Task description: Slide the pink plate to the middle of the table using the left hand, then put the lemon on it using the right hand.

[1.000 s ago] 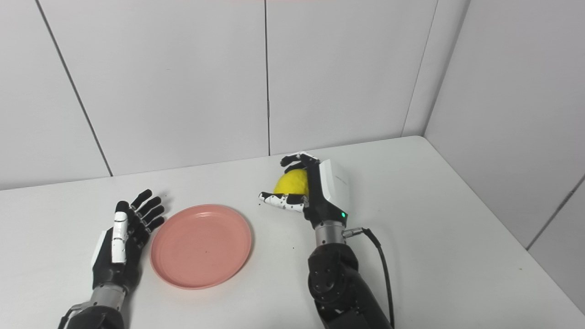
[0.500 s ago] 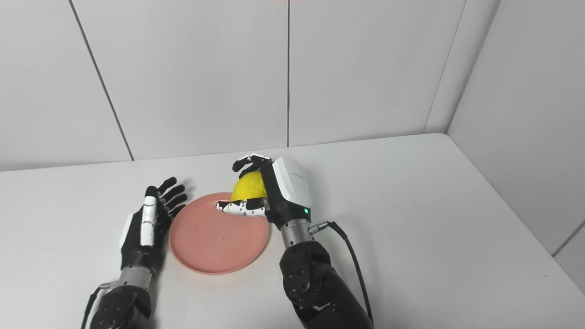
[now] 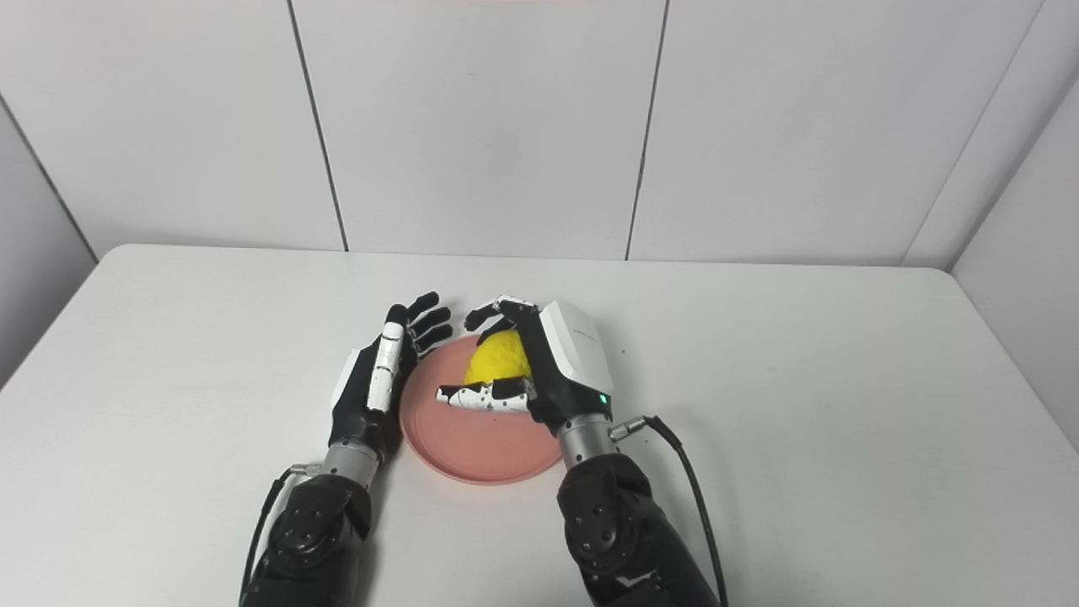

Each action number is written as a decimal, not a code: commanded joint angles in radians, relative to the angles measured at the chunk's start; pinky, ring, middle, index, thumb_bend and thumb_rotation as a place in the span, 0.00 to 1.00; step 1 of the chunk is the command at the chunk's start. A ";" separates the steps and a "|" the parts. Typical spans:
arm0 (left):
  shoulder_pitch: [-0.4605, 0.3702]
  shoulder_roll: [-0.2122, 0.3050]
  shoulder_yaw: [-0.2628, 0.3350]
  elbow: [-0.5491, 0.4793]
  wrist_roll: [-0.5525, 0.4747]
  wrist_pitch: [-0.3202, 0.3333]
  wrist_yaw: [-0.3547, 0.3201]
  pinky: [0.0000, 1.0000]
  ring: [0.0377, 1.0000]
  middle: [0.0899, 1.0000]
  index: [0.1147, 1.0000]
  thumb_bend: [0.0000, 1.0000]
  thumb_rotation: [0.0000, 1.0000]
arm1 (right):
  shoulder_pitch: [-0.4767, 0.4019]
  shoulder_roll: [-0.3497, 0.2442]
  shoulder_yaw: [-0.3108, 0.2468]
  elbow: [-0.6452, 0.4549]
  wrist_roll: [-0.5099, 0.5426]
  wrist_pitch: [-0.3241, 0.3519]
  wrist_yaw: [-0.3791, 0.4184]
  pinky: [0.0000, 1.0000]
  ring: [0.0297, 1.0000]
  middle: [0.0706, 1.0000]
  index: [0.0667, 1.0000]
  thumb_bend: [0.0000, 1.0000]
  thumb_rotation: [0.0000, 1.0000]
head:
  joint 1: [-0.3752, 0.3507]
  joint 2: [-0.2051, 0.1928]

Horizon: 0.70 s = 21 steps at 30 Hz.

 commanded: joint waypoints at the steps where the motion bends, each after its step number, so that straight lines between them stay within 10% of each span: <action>1: -0.011 -0.014 -0.011 -0.017 0.008 -0.010 -0.003 0.83 0.86 0.85 0.82 0.56 1.00 | -0.045 -0.002 0.000 -0.004 0.002 -0.062 0.006 0.19 0.43 0.44 0.51 0.52 0.00 | 0.009 -0.001; 21: -0.006 -0.002 0.000 -0.020 0.040 -0.014 0.030 0.81 0.83 0.81 0.80 0.58 1.00 | -0.079 0.011 0.048 0.227 -0.097 -0.154 -0.109 0.21 0.39 0.46 0.58 0.52 0.00 | -0.056 -0.003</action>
